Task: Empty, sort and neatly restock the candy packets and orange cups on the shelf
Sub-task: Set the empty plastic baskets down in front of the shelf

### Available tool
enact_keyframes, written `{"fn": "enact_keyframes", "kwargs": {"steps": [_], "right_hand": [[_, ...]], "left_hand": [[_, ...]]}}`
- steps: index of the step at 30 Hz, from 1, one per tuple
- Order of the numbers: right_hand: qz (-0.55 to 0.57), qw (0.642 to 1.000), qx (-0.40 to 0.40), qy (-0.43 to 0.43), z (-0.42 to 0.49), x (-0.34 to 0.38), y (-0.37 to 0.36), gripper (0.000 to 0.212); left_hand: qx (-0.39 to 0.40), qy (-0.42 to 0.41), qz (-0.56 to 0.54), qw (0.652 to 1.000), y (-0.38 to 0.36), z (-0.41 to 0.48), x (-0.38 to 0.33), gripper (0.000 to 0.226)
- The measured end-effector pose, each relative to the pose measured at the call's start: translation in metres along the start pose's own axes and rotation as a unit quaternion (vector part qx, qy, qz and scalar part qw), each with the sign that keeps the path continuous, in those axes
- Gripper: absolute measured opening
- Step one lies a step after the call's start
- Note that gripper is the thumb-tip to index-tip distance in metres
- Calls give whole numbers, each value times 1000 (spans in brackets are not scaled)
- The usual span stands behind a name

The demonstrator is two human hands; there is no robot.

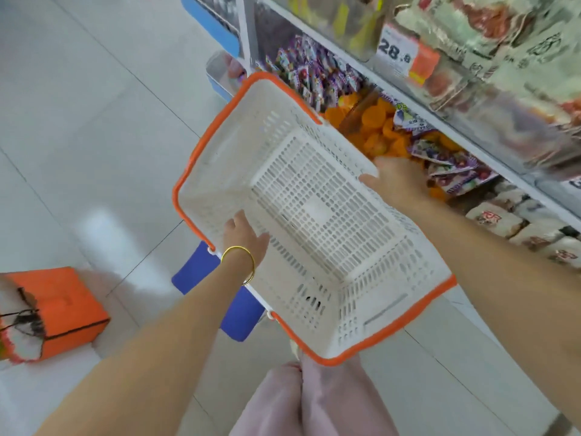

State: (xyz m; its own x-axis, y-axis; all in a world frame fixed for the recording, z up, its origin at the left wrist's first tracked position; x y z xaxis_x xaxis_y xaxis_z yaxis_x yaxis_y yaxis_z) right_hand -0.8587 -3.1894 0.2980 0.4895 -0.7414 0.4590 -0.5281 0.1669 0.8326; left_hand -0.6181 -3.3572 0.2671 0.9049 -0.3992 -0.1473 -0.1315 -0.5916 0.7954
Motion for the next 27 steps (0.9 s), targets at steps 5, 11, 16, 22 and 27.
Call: {"fn": "enact_keyframes", "kwargs": {"steps": [5, 11, 16, 22, 27], "right_hand": [[-25, 999, 21, 20, 63, 9, -24, 49], [-19, 998, 48, 36, 112, 19, -47, 39], [-12, 999, 38, 28, 138, 32, -60, 34], [-33, 999, 25, -26, 170, 37, -99, 34], [13, 996, 7, -89, 193, 30, -146, 40]], "left_hand": [[-24, -91, 46, 994, 31, 60, -43, 64], [-68, -188, 115, 973, 58, 107, -75, 60], [-100, -299, 202, 927, 77, 140, -91, 60], [-145, -478, 285, 818, 77, 209, -103, 64], [-144, -568, 367, 722, 44, 284, -107, 69]]}}
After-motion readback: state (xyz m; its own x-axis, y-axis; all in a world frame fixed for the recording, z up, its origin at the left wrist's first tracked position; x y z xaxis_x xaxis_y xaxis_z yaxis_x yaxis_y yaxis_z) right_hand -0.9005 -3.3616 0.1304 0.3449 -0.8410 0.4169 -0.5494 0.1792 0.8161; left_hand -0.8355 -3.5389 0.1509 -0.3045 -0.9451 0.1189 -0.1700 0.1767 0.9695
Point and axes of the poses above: each hand's wrist, its own z-axis towards the middle knuckle, its own y-axis out of the back of the hand, x = y × z, the point moved 6 cm from there along z, towards the middle knuckle, and after that the axes turned 12 degrees about z, right-handed, at the moved point
